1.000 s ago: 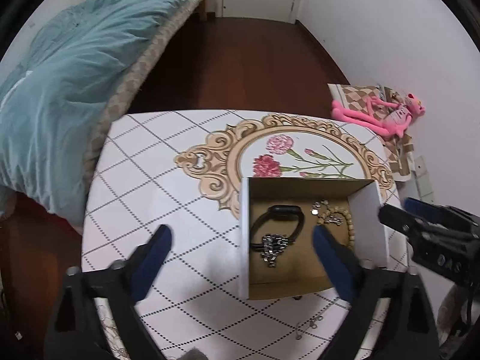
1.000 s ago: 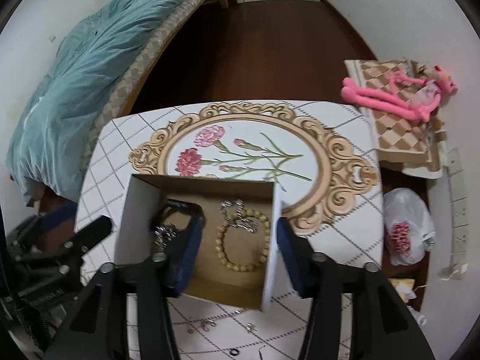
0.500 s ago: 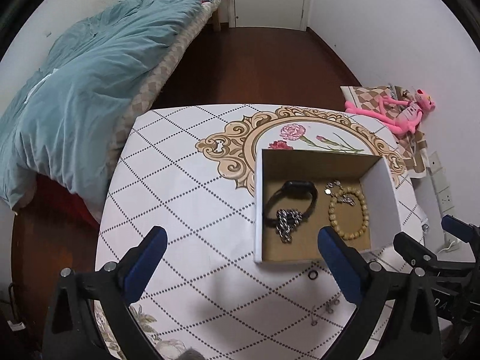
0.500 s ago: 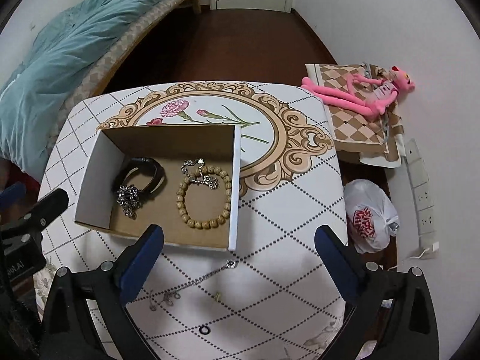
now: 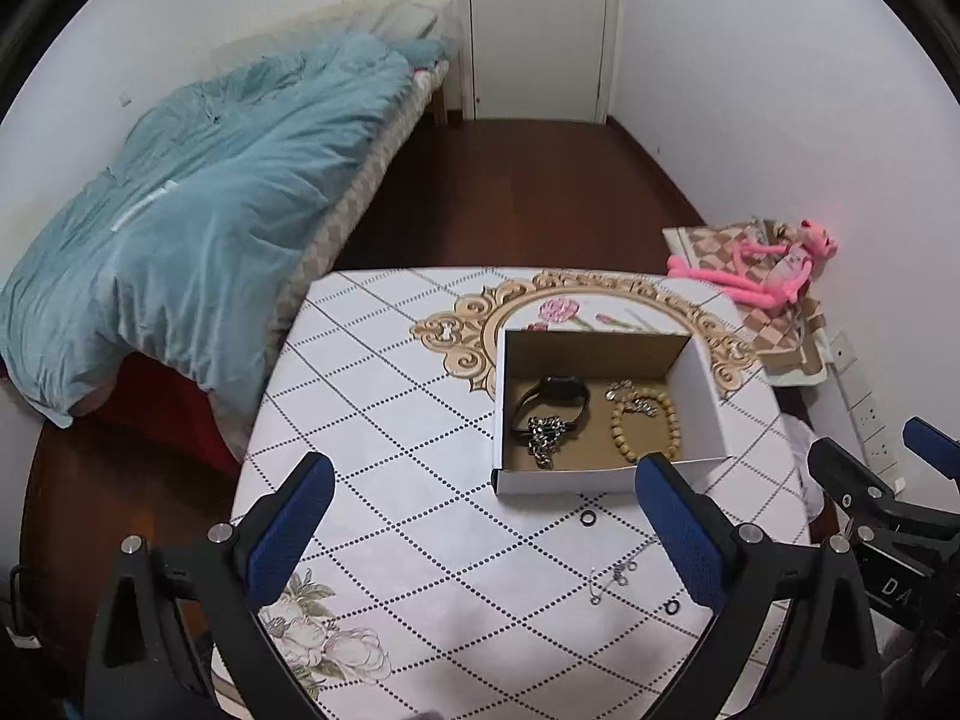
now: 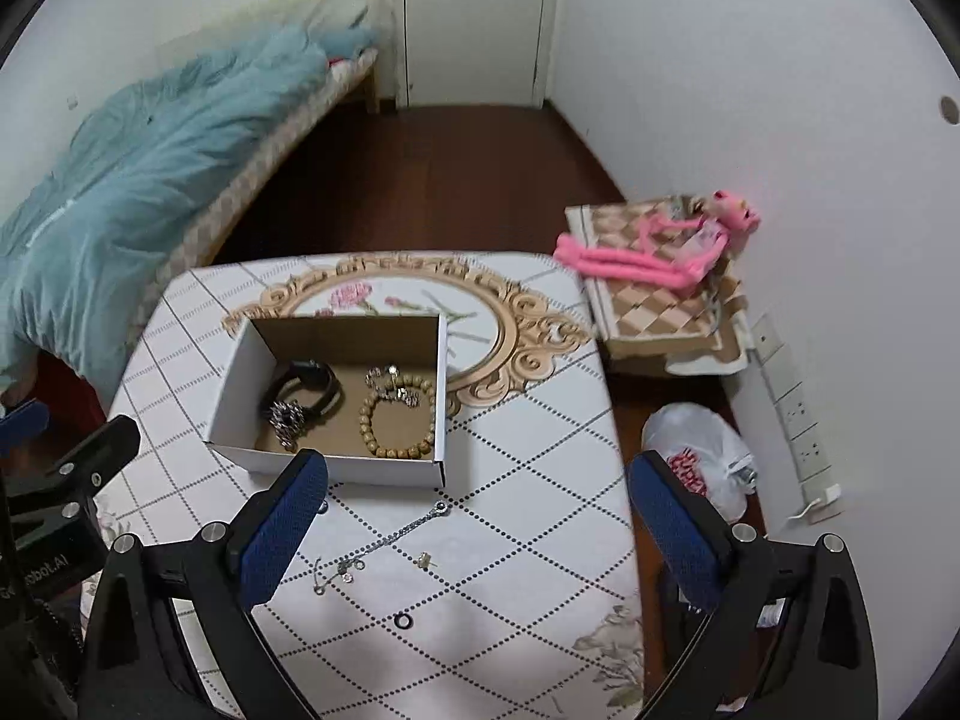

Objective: Organize jewelry

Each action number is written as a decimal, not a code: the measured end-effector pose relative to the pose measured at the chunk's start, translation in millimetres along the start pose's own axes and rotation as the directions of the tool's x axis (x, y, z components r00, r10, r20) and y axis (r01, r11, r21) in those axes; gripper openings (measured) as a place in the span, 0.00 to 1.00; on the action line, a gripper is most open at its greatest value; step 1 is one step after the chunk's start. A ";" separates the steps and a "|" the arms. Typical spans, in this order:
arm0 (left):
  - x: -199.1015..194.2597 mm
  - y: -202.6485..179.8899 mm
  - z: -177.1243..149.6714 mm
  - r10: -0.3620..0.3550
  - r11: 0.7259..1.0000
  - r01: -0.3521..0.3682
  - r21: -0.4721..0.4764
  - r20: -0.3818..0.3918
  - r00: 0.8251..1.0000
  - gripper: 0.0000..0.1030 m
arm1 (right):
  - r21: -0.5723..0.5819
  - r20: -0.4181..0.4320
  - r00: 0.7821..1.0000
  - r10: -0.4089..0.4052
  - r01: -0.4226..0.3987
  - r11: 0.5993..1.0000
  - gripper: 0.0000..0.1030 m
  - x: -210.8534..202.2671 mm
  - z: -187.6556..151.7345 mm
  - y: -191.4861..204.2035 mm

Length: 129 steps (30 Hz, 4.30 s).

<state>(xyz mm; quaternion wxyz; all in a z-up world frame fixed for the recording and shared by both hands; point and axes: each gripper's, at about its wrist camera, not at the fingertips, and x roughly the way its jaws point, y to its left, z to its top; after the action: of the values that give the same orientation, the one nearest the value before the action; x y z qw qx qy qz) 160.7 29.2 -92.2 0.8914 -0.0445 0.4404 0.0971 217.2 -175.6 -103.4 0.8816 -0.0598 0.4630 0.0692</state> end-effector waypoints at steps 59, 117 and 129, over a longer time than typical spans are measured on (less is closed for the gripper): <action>139.1 -104.7 -102.3 -0.112 0.961 0.177 0.212 -0.287 0.951 0.65 | 0.206 -0.110 0.991 0.075 -0.051 0.977 0.13 99.0 -141.9 -58.5; 133.9 -9.8 79.1 -0.258 0.966 0.257 -0.035 -0.240 0.936 0.07 | 0.070 -0.275 0.892 0.358 -0.353 0.933 0.13 149.4 60.5 15.7; 130.5 7.0 70.2 -0.111 0.994 0.109 -0.021 -0.195 0.974 0.80 | 0.076 -0.301 0.902 0.309 -0.300 0.951 0.54 151.0 67.5 12.6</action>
<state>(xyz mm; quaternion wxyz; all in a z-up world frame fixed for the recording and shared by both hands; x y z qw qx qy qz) 291.2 65.1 -153.0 0.8475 -0.0828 0.5224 0.0449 354.4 -141.7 -190.4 0.7771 0.0154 0.6000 0.1895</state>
